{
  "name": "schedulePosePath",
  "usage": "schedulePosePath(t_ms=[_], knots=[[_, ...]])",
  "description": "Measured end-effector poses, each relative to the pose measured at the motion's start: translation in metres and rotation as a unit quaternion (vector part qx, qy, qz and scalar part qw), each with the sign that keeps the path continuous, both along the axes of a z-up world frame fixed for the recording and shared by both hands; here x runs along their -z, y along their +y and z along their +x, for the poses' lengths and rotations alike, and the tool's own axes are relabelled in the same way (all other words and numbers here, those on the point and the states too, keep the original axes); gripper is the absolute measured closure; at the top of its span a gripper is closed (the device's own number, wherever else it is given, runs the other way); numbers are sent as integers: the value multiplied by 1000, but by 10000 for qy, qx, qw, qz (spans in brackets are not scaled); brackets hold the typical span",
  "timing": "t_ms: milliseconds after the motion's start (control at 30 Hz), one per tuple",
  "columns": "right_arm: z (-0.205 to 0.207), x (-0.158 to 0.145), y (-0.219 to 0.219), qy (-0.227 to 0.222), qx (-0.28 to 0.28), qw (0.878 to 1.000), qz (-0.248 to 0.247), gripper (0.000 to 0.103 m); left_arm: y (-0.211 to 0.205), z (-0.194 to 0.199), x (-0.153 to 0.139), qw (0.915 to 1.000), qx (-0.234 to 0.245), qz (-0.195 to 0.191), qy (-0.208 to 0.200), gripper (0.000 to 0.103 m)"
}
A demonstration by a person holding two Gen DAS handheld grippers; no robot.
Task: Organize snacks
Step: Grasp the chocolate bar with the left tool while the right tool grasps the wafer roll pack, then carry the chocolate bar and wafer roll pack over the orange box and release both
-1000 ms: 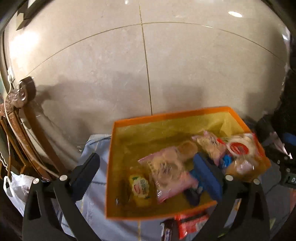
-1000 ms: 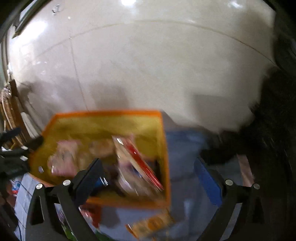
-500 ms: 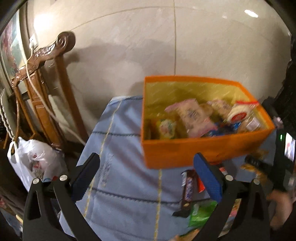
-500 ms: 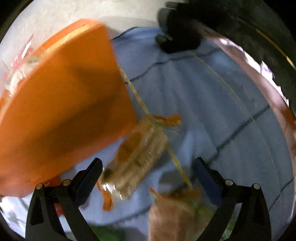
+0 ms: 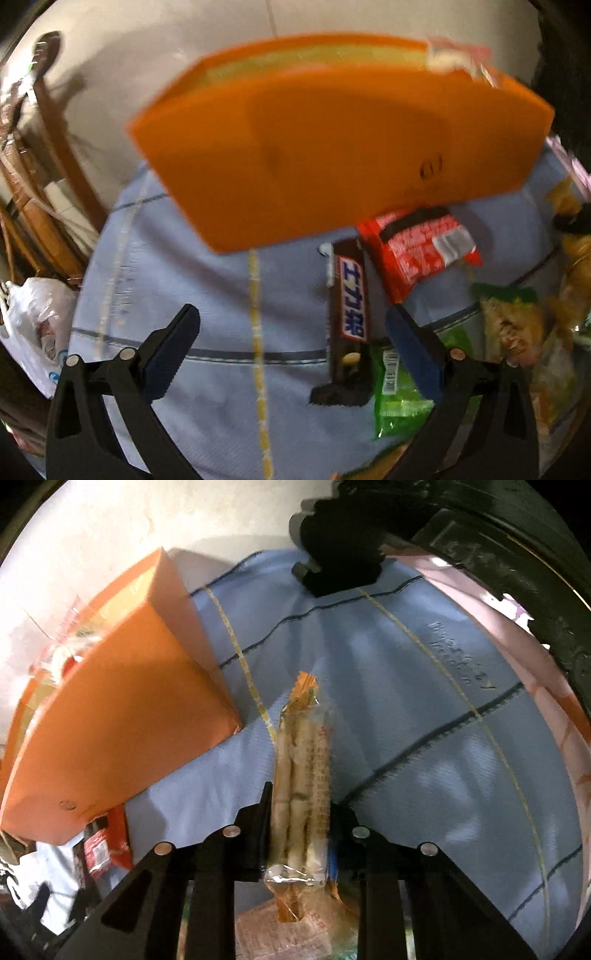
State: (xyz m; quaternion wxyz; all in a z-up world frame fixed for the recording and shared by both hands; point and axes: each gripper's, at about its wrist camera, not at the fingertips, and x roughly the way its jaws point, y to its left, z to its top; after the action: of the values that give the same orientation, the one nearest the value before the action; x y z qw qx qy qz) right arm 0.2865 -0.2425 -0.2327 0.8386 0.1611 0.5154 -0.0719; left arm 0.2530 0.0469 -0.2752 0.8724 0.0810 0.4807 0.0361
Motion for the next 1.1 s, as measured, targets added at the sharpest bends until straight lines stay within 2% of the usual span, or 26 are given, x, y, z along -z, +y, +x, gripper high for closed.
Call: schedulePosePath(t_ms=[33,67,100,133,167,200,333,400,500,633,733,800,933,1000,1100], knots=[[-6,-6,-3,-85,-14,9999,69,80,-1,2,2,10000,32,22,44,43],[-12,-14,-5,-192,-24,9998,87,80,0,3,3,9997,101,-195,86,51],[-17,-20,-7,-278,-54,9995,119,80,2,5,3,9990,105,-415,111,64],[-20,-25,-10,-337,-79,9993,171,80,3,7,3,9985,110,-525,141,72],[-24,-30,-13,-410,-98,9989,212,80,2,8,2,9983,135,-537,159,75],[-30,-36,-15,-480,-136,9985,225,80,1,9,2,9982,172,-545,190,85],[-39,-61,-13,-750,-384,9964,59,80,-6,-3,-16,9966,444,-695,59,86],[-44,-69,-12,-837,-461,9954,97,80,-5,-10,-27,9973,436,-581,-52,86],[-52,-81,-8,-934,-555,9940,138,80,7,-18,-42,9960,336,-814,-144,86],[-62,-104,-4,-1249,-559,9905,145,80,16,-30,-79,9957,258,-778,-435,86],[-57,-122,4,-1429,-727,9867,254,80,25,-36,-110,9928,157,-991,-650,86],[-50,-133,11,-1551,-843,9840,246,80,31,-31,-130,9900,-31,-1118,-861,86],[-18,-156,35,-1769,-1258,9756,325,80,29,0,-171,9872,-409,-674,-1389,86],[6,-169,50,-1929,-1472,9700,124,80,29,22,-185,9842,-611,-649,-1529,86],[39,-175,62,-1871,-1684,9674,267,80,33,53,-197,9819,-746,-743,-1577,86]])
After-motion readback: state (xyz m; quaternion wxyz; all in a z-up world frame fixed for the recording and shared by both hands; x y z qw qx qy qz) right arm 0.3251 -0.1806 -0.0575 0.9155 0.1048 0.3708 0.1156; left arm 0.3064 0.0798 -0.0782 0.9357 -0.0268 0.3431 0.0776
